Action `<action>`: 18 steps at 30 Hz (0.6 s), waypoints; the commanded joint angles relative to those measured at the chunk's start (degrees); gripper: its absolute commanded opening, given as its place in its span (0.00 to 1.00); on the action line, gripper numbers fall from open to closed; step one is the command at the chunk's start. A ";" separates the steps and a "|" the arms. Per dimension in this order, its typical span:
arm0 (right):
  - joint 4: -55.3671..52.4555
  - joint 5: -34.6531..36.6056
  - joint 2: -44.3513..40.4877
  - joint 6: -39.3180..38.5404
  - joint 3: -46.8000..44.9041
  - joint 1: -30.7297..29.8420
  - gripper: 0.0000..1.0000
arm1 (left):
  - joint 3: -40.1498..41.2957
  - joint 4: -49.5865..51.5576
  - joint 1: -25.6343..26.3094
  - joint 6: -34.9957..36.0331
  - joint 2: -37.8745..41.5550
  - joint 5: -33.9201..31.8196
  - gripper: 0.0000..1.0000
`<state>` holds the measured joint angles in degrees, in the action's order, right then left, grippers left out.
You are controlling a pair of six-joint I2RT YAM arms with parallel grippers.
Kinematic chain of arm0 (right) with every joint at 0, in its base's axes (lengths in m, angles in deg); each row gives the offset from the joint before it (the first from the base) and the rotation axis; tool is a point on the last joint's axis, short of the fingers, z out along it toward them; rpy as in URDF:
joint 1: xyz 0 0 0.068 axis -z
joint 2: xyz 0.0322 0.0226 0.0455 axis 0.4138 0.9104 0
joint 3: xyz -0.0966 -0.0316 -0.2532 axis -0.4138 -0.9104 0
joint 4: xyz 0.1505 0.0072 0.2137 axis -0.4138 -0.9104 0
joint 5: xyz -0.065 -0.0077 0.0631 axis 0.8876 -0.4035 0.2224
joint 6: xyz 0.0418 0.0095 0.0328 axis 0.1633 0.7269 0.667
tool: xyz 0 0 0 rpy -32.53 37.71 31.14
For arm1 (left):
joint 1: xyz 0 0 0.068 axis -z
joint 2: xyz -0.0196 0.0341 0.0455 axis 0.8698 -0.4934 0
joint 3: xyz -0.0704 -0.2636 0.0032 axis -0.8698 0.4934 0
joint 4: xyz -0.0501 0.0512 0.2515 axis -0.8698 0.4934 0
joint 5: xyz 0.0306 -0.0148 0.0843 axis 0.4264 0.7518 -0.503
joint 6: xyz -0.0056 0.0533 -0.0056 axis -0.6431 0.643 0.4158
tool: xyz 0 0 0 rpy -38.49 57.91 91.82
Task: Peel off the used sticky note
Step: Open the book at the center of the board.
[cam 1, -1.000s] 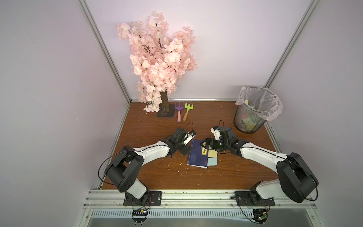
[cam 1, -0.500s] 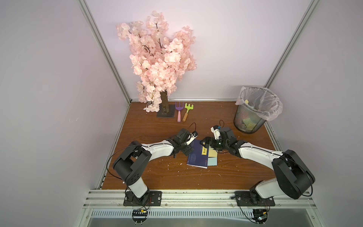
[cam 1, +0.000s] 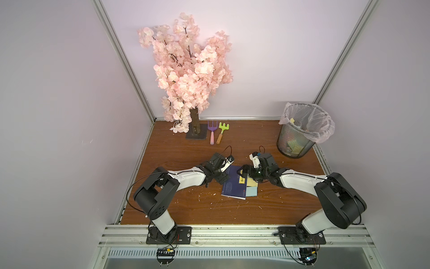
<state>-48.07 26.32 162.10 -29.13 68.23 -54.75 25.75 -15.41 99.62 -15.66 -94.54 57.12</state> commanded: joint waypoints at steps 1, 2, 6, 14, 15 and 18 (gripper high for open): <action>2.36 -1.11 0.26 0.71 -0.25 0.31 0.99 | 1.54 2.17 0.69 0.00 -1.09 -0.54 0.99; 2.52 -1.45 0.48 0.77 -0.12 0.30 0.99 | 1.63 2.17 0.72 0.01 -1.11 -0.47 0.99; 2.88 -1.93 0.89 0.79 0.26 0.27 0.99 | 1.59 2.17 0.71 0.03 -1.14 -0.59 0.99; 4.42 -3.93 1.34 1.84 0.70 0.19 0.99 | 1.43 2.17 0.72 0.16 -1.36 -0.54 0.99; 4.71 -4.19 1.26 1.91 0.70 0.28 0.99 | 1.41 2.17 0.69 0.16 -1.35 -0.58 0.99; 5.35 -5.13 1.19 2.37 0.59 0.27 0.99 | 1.50 2.17 0.68 0.31 -1.35 -0.63 0.99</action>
<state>-45.28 23.76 163.32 -27.93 68.23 -54.40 25.80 -15.48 99.64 -15.64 -94.54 57.12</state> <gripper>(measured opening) 0.988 0.986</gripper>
